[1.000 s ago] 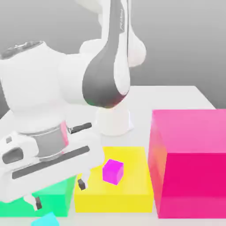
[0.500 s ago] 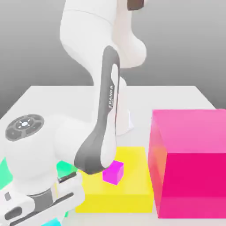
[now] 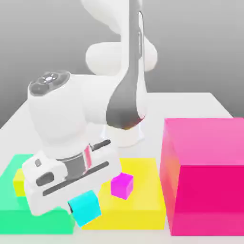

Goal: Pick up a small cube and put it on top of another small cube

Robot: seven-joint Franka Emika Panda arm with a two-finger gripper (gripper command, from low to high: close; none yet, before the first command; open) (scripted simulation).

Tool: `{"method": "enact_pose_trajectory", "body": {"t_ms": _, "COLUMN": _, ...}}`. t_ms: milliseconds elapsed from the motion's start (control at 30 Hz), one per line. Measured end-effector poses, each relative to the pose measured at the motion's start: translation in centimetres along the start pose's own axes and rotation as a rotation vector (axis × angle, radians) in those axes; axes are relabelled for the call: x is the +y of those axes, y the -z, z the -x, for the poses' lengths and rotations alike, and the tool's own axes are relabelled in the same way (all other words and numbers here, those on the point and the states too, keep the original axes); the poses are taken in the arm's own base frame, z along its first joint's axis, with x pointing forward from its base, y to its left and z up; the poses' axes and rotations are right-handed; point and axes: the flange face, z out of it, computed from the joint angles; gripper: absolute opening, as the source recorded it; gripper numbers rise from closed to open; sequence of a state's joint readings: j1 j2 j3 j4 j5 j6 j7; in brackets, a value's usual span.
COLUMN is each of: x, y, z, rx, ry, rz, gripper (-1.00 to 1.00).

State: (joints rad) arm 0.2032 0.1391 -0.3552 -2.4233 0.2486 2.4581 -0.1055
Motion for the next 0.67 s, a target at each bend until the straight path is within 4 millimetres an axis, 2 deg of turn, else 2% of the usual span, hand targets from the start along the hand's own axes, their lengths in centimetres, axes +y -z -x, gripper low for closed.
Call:
{"method": "enact_pose_trajectory", "body": {"t_ms": 167, "x": -3.4, "y": 2.4, "z": 4.1, "rx": 0.006, "ry": -0.001, "rz": 0.014, "gripper": -1.00}}
{"method": "enact_pose_trajectory", "body": {"t_ms": 367, "x": -5.6, "y": 5.3, "z": 9.2, "rx": 0.066, "ry": -0.026, "rz": 0.074, "gripper": -1.00}}
{"method": "enact_pose_trajectory", "body": {"t_ms": 433, "x": -5.9, "y": 4.6, "z": 10.0, "rx": 0.083, "ry": -0.030, "rz": 0.090, "gripper": -1.00}}
{"method": "enact_pose_trajectory", "body": {"t_ms": 533, "x": -5.7, "y": 1.3, "z": 9.9, "rx": 0.088, "ry": -0.031, "rz": 0.095, "gripper": -1.00}}
{"method": "enact_pose_trajectory", "body": {"t_ms": 567, "x": -5.5, "y": 0.1, "z": 9.9, "rx": 0.089, "ry": -0.031, "rz": 0.096, "gripper": 1.00}}
{"method": "enact_pose_trajectory", "body": {"t_ms": 667, "x": -5.5, "y": 0.1, "z": 9.9, "rx": 0.089, "ry": -0.031, "rz": 0.096, "gripper": 1.00}}
